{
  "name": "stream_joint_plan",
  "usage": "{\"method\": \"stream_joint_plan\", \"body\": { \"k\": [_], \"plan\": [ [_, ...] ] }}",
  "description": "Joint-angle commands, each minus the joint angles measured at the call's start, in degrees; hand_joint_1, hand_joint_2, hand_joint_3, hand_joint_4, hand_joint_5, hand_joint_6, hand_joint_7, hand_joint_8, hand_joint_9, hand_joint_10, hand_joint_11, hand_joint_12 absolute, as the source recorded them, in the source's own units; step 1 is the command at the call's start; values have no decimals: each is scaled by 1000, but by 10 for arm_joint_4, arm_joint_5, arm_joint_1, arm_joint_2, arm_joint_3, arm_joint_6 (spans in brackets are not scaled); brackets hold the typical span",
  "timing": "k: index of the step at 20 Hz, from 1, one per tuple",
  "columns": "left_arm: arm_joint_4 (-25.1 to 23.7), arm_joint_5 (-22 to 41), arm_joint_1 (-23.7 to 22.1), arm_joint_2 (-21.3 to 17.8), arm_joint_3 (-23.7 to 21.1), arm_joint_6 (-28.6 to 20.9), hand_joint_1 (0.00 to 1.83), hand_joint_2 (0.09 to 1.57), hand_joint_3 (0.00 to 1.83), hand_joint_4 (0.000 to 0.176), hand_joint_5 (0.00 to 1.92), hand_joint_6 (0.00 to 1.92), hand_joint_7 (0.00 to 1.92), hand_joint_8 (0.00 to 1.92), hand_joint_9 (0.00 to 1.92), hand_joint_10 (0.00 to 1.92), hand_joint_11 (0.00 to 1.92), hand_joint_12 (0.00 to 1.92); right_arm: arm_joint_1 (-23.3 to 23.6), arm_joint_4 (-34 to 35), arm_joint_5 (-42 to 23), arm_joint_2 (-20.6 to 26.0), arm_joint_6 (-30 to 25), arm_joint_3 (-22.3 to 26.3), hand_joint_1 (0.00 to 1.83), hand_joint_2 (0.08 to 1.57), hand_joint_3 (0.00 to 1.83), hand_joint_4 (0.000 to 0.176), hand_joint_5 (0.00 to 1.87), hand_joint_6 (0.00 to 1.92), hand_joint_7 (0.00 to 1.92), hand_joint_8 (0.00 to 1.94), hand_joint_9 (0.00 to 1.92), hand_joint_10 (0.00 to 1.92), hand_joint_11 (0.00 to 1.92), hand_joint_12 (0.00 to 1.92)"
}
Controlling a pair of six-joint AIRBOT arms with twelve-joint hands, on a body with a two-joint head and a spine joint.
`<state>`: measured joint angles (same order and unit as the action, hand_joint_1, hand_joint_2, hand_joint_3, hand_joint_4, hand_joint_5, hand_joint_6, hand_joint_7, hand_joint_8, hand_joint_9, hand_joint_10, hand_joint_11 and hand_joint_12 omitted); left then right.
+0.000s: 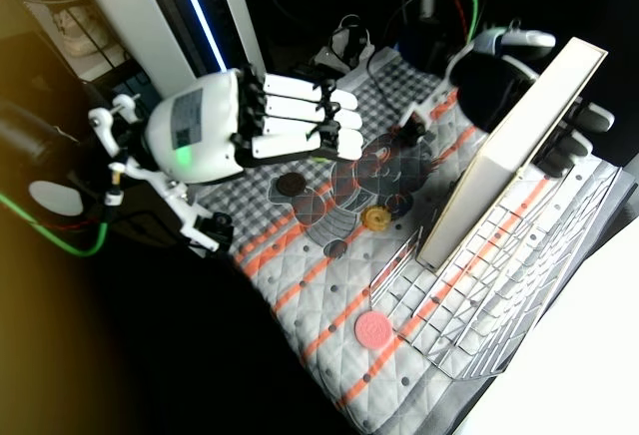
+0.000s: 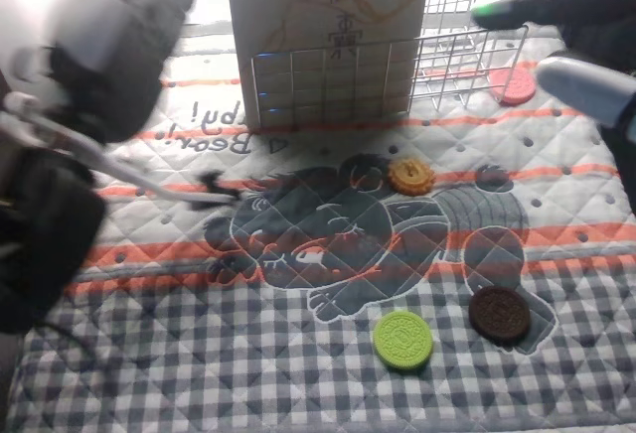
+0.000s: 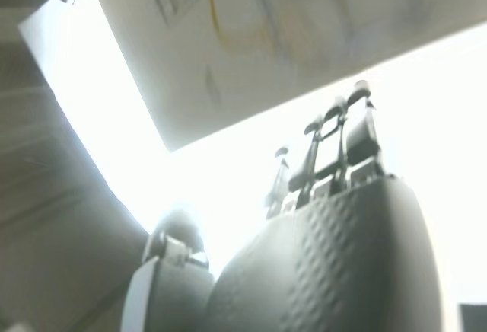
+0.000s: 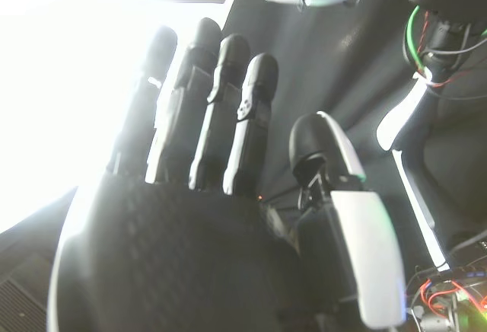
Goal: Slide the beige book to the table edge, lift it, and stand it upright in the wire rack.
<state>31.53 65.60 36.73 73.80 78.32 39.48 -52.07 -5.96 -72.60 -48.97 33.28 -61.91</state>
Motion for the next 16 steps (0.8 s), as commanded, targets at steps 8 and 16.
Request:
{"method": "stream_joint_plan", "body": {
  "k": [8,16],
  "plan": [
    [-197,140,64,-190,-111,18,0,1159,11,157,0,0,0,0,0,0,0,0,-8,55,-86,56,60,39,369,1474,0,0,621,0,548,0,506,0,190,656],
    [-230,263,157,-266,-180,-4,453,1250,0,0,0,0,0,0,0,0,0,0,-67,123,-176,50,65,54,302,1407,0,0,221,2,227,1,228,1,159,180]
  ]
}}
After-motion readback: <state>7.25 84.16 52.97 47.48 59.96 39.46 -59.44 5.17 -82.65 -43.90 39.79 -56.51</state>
